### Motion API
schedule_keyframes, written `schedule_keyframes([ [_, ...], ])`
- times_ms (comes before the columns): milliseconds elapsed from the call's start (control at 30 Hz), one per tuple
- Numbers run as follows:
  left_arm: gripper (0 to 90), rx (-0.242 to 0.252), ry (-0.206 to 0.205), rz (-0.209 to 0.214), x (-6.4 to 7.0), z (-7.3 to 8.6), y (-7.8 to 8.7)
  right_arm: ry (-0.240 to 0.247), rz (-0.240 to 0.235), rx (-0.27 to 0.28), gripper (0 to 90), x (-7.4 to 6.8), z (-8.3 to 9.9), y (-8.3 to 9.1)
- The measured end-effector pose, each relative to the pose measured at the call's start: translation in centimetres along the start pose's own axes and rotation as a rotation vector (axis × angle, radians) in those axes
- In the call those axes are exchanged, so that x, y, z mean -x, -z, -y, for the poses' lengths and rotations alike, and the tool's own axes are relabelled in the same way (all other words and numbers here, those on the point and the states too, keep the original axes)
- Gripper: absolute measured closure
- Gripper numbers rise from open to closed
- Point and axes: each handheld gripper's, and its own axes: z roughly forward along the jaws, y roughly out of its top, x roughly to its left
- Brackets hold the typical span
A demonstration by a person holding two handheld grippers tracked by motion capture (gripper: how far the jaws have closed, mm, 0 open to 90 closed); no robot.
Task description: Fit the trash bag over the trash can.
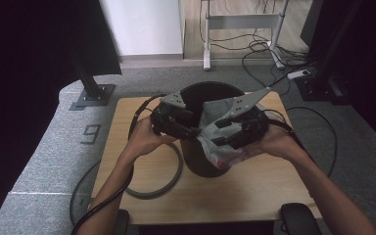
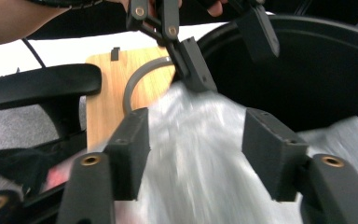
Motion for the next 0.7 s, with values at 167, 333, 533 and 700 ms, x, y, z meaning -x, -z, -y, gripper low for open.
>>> schedule_keyframes([
  [167, 28.4, 0.024, 0.002, -0.006, 0.0, -0.1, 0.6, 0.017, 0.014, -0.073, 55.5, 0.5, 2.1, 1.2],
  [333, 28.2, 0.057, -0.004, 0.004, 0.4, -0.4, 1.6, 0.042, -0.014, -0.019, 78.8, 0.3, 2.3, 1.2],
  [533, 27.5, 0.076, -0.022, 0.010, 0.9, -0.6, 2.4, 0.046, -0.039, -0.013, 83.7, -0.2, 0.0, -0.3],
  [700, 27.3, 0.062, -0.014, 0.013, 0.8, -0.1, 2.3, -0.026, 0.049, -0.020, 81.0, 0.1, -1.2, -2.2],
])
